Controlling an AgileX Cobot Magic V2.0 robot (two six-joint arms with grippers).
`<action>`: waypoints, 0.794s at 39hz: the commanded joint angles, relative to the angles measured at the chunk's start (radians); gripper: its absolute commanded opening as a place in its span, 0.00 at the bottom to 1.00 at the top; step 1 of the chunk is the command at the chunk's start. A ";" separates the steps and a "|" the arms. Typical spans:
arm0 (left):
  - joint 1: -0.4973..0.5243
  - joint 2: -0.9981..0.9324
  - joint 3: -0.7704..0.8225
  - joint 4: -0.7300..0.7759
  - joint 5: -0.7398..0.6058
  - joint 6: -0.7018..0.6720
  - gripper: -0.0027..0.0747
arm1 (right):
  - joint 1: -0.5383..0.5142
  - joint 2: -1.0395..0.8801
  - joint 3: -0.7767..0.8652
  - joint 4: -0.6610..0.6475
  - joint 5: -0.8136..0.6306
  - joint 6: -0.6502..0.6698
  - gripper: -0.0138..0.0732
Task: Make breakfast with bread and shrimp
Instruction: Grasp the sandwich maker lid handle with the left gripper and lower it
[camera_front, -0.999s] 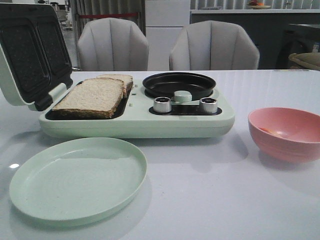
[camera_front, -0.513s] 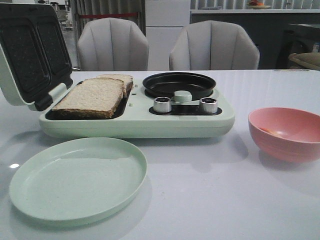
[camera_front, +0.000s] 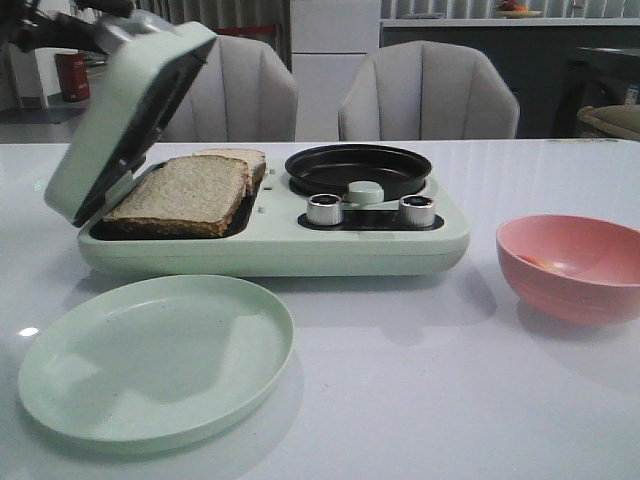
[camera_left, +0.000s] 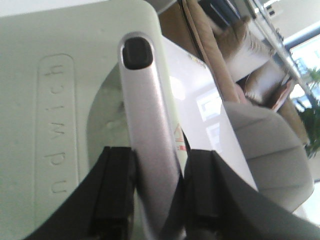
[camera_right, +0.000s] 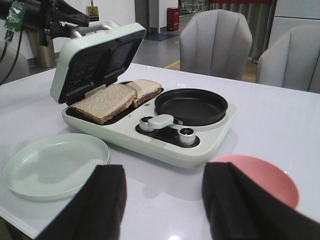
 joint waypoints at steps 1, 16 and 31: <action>-0.068 -0.048 -0.027 -0.002 0.034 0.052 0.34 | -0.002 -0.012 -0.024 -0.016 -0.086 -0.002 0.68; -0.258 -0.048 -0.027 0.328 -0.165 0.060 0.34 | -0.002 -0.012 -0.024 -0.016 -0.086 -0.002 0.68; -0.271 -0.046 0.025 0.568 -0.222 -0.020 0.34 | -0.002 -0.012 -0.024 -0.016 -0.086 -0.002 0.68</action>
